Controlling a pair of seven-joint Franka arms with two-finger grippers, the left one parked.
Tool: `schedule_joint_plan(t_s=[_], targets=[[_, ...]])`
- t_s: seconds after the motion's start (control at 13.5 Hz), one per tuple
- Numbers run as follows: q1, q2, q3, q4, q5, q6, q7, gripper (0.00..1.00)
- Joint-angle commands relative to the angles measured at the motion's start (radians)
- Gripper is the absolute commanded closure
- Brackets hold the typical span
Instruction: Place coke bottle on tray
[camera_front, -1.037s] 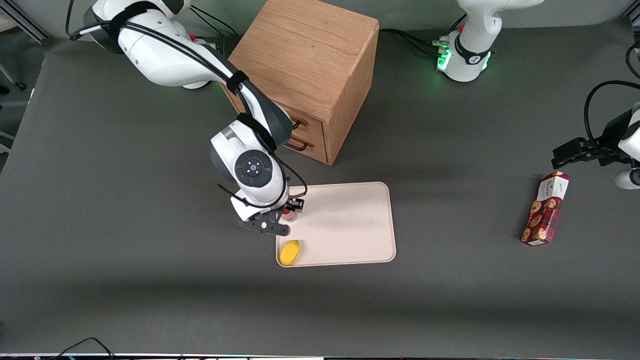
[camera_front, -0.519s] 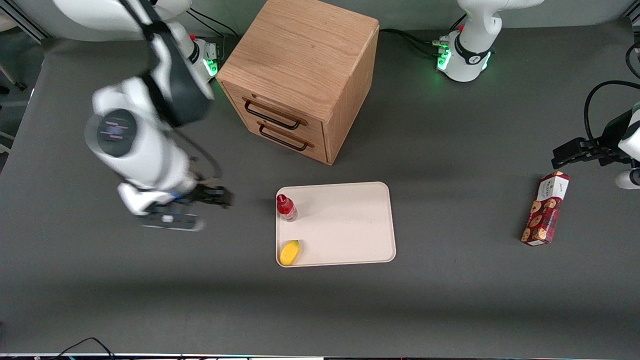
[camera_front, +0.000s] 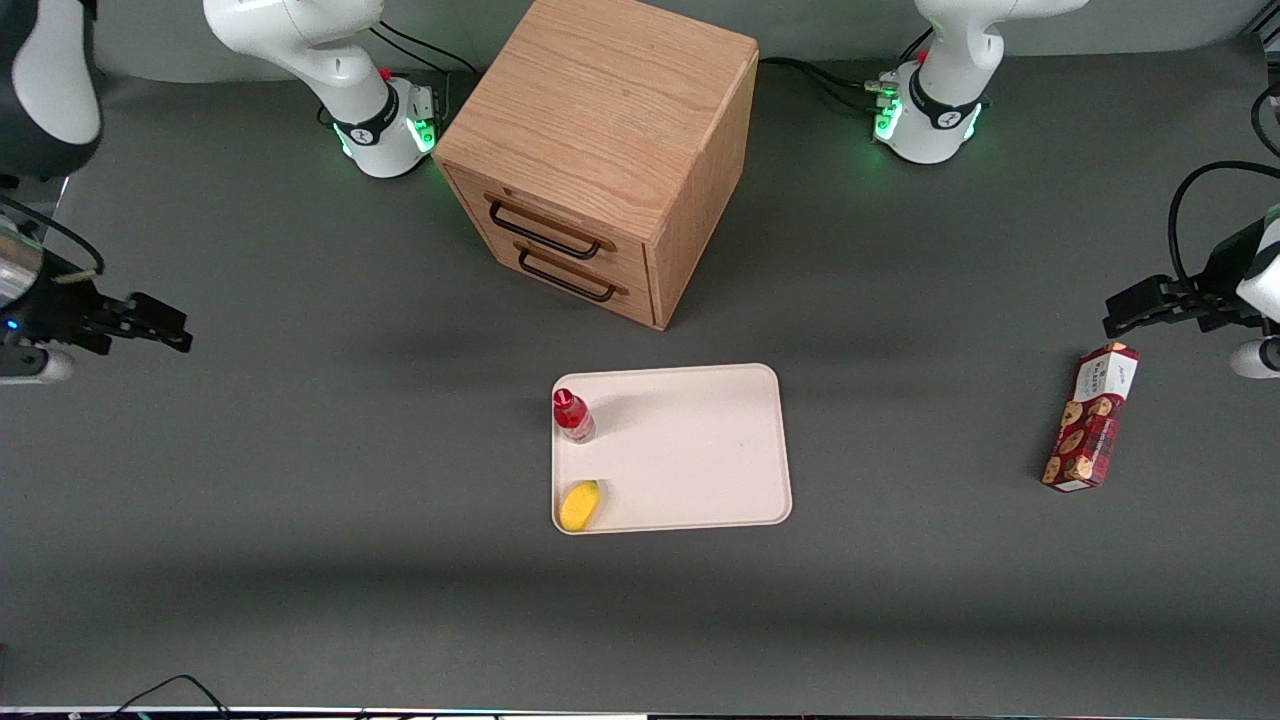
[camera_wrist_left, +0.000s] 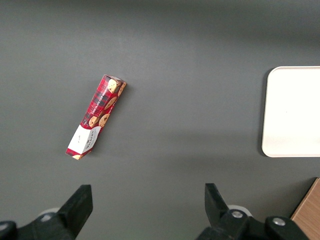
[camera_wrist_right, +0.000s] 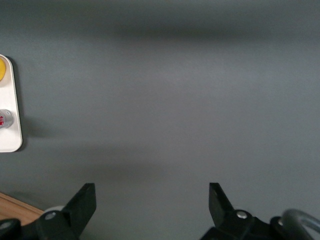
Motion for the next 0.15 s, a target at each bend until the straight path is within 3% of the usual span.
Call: schedule_joint_plan(t_s=[0.0, 0.07], targets=[[0.001, -0.072, -0.001, -0.048, 0.016, -0.005, -0.047, 0.00], [0.001, -0.075, -0.001, -0.047, 0.016, -0.007, -0.039, 0.00]])
